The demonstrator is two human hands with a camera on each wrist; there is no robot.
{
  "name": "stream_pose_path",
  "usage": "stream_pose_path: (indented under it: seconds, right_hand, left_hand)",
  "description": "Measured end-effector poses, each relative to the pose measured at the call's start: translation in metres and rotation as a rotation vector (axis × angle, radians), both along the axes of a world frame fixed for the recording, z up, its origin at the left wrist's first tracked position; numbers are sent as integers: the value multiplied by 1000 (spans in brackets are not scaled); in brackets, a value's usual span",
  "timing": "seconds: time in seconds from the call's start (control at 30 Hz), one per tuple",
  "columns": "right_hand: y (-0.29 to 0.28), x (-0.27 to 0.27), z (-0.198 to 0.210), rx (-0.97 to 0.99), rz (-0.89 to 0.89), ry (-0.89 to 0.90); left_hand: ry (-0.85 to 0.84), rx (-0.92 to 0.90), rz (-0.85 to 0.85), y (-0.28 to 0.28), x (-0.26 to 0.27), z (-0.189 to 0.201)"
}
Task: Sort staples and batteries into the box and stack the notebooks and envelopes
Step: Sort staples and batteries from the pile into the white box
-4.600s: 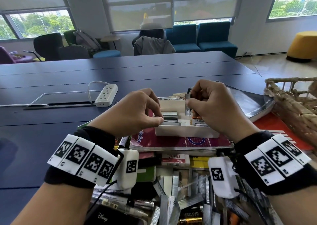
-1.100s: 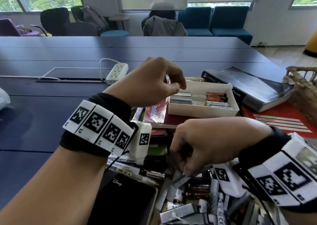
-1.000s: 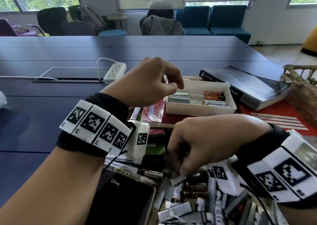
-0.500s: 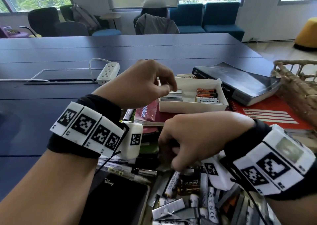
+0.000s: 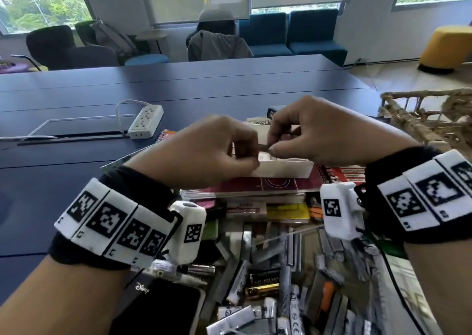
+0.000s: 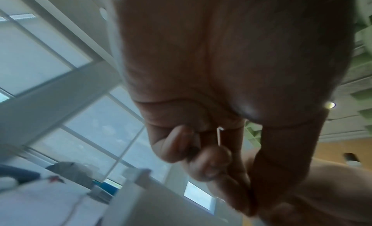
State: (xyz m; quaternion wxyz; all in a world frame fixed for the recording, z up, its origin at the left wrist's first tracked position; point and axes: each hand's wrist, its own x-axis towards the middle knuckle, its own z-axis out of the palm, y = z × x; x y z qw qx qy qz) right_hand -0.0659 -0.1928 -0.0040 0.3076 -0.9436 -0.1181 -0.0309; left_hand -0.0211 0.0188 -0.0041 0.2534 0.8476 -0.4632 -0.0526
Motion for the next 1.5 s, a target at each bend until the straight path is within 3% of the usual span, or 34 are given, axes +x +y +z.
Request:
stream_pose_path:
  seconds: [0.4, 0.6, 0.77, 0.97, 1.1, 1.23, 1.37, 1.5]
  right_hand:
    - [-10, 5, -11, -15, -132, -45]
    - [-10, 5, -9, -6, -146, -54]
    - [-7, 7, -12, 9, -142, -50]
    - [-3, 12, -15, 60, -158, -105]
    - [-2, 16, -19, 127, -202, -169]
    - [-1, 18, -20, 176, -257, -233]
    - [1, 20, -23, 220, -271, -252]
    - [6, 22, -29, 224, -265, -248]
  left_hand:
    - [77, 501, -139, -33, -49, -20]
    - [-36, 592, -117, -37, -55, -26]
    - [4, 604, -108, -36, -50, -27]
    - [105, 412, -67, -23, -29, -9]
    - [119, 72, -14, -10, -12, 3]
    - [74, -207, 179, 0, 7, 1]
    - [-18, -315, 341, 3, 23, -10]
    - [-85, -285, 370, 4, 29, -16]
